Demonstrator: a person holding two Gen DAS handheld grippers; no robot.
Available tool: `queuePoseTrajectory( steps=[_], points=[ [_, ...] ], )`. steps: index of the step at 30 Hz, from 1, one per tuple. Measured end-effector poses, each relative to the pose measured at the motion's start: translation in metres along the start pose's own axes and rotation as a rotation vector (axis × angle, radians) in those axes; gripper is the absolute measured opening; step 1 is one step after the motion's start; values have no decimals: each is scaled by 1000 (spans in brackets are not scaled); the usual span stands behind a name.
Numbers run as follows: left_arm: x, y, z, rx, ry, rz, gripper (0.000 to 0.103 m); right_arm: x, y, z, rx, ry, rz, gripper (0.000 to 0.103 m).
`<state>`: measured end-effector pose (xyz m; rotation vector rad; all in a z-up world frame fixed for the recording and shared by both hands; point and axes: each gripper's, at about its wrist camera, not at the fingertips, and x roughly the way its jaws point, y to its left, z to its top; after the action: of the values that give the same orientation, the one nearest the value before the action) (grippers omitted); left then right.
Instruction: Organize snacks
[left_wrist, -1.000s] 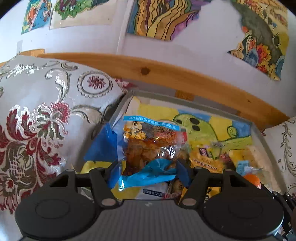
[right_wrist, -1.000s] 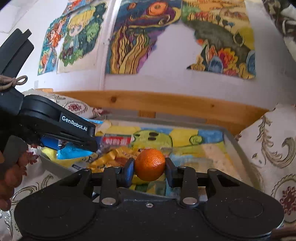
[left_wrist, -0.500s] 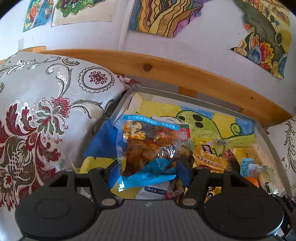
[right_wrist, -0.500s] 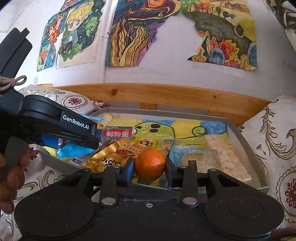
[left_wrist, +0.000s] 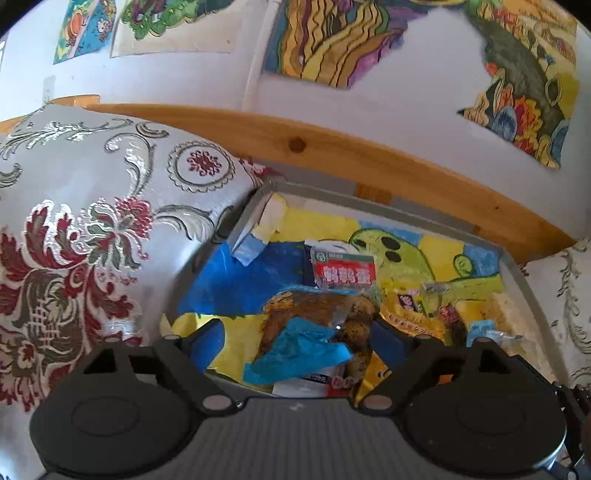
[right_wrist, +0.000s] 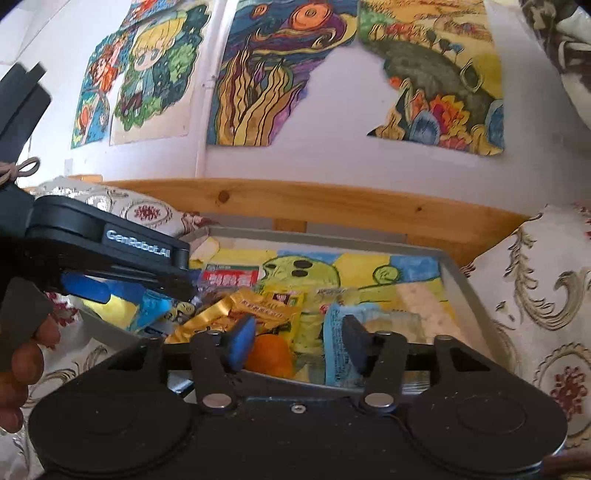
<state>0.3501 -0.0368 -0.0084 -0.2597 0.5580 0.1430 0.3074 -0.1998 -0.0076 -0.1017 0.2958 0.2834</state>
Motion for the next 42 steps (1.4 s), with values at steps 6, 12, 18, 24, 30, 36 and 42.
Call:
queuePoseTrajectory(
  steps=[6,12,18,24,30,36,42],
  points=[
    [-40,11,-7,-23,-47,-2,102,-40,-5,10,13,-42,-45,79],
    [-85,25,-23,-44,-52,-14,102,-86,-11,19,46,-74,-82,94],
    [-127,39,-39,-13,-62,-4,102,-133,-10,17,57,-75,-104,102],
    [-162,53,-59,29,-67,2,102,-173,1,8,70,-38,-86,102],
    [-185,66,-79,61,-47,4,102,-207,15,-5,73,-5,-84,102],
    [-203,71,-96,143,-31,13,103,-230,20,-13,105,18,-94,102],
    [-213,76,-109,186,-6,-2,102,-238,21,-19,128,46,-113,102]
  ],
)
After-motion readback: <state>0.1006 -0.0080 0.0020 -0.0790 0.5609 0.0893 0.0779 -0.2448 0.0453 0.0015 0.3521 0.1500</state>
